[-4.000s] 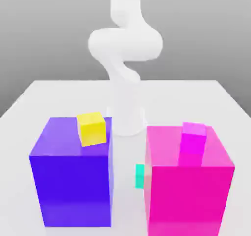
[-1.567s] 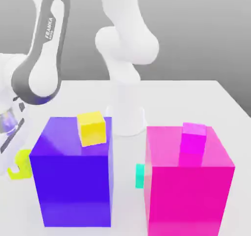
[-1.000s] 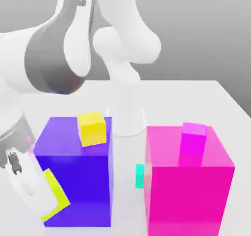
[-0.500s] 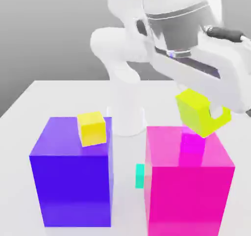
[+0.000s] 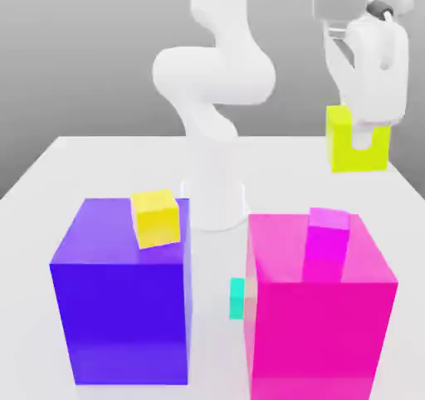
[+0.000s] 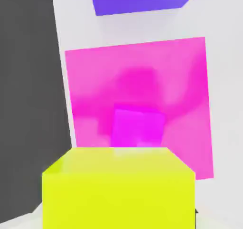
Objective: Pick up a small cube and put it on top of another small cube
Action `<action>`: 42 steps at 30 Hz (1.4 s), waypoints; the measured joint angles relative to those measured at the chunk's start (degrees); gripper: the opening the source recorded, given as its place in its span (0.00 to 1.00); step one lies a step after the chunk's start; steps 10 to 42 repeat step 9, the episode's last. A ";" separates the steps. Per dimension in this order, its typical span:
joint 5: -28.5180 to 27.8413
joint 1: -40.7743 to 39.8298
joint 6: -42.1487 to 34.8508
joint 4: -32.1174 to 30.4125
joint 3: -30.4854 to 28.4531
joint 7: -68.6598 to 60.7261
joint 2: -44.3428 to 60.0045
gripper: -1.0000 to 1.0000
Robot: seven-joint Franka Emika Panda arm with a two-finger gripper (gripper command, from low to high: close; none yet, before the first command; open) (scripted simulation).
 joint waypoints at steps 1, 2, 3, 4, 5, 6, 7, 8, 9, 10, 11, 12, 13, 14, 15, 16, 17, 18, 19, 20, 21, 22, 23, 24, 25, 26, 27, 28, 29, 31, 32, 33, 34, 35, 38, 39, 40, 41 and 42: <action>-0.70 -0.33 1.16 -1.33 0.75 2.24 -0.39 0.00; -1.17 -0.53 2.97 -2.75 1.38 3.51 -0.07 0.00; -1.52 -0.66 5.09 -4.21 1.96 4.29 0.60 0.00; -1.82 -0.72 7.38 -5.68 2.48 4.83 1.45 0.00; -2.10 -0.74 9.74 -7.17 2.97 5.26 2.39 1.00; -2.10 -0.74 9.74 -7.17 2.97 5.26 2.39 1.00; -2.10 -0.74 9.74 -7.17 2.97 5.26 2.39 1.00; -2.10 -0.74 9.74 -7.17 2.97 5.26 2.39 1.00; -2.10 -0.74 9.74 -7.17 2.97 5.26 2.39 1.00; -2.10 -0.74 9.74 -7.17 2.97 5.26 2.39 1.00; -2.10 -0.74 9.74 -7.17 2.97 5.26 2.39 1.00; -2.10 -0.74 9.74 -7.17 2.97 5.26 2.39 1.00; -2.10 -0.74 9.74 -7.17 2.97 5.26 2.39 1.00; -2.10 -0.74 9.74 -7.17 2.97 5.26 2.39 1.00; -2.10 -0.74 9.74 -7.17 2.97 5.26 2.39 1.00; -2.10 -0.74 9.74 -7.17 2.97 5.26 2.39 1.00; -2.10 -0.74 9.74 -7.17 2.97 5.26 2.39 1.00; -2.10 -0.74 9.74 -7.17 2.97 5.26 2.39 1.00; -2.10 -0.74 9.74 -7.17 2.97 5.26 2.39 1.00; -2.10 -0.74 9.74 -7.17 2.97 5.26 2.39 1.00; -2.10 -0.74 9.74 -7.17 2.97 5.26 2.39 1.00; -2.10 -0.74 9.74 -7.17 2.97 5.26 2.39 1.00; -2.10 -0.74 9.74 -7.17 2.97 5.26 2.39 1.00; -2.10 -0.74 9.74 -7.17 2.97 5.26 2.39 1.00; -2.10 -0.74 9.74 -7.17 2.97 5.26 2.39 1.00; -2.10 -0.74 9.74 -7.17 2.97 5.26 2.39 1.00; -2.10 -0.74 9.74 -7.17 2.97 5.26 2.39 1.00; -2.10 -0.74 9.74 -7.17 2.97 5.26 2.39 1.00; -2.10 -0.74 9.74 -7.17 2.97 5.26 2.39 1.00; -2.10 -0.74 9.74 -7.17 2.97 5.26 2.39 1.00; -2.10 -0.74 9.74 -7.17 2.97 5.26 2.39 1.00; -2.10 -0.74 9.74 -7.17 2.97 5.26 2.39 1.00; -2.10 -0.74 9.74 -7.17 2.97 5.26 2.39 1.00; -2.10 -0.74 9.74 -7.17 2.97 5.26 2.39 1.00; -2.10 -0.74 9.74 -7.17 2.97 5.26 2.39 1.00; -2.10 -0.74 9.74 -7.17 2.97 5.26 2.39 1.00; -2.10 -0.74 9.74 -7.17 2.97 5.26 2.39 1.00; -2.10 -0.74 9.74 -7.17 2.97 5.26 2.39 1.00; -2.10 -0.74 9.74 -7.17 2.97 5.26 2.39 1.00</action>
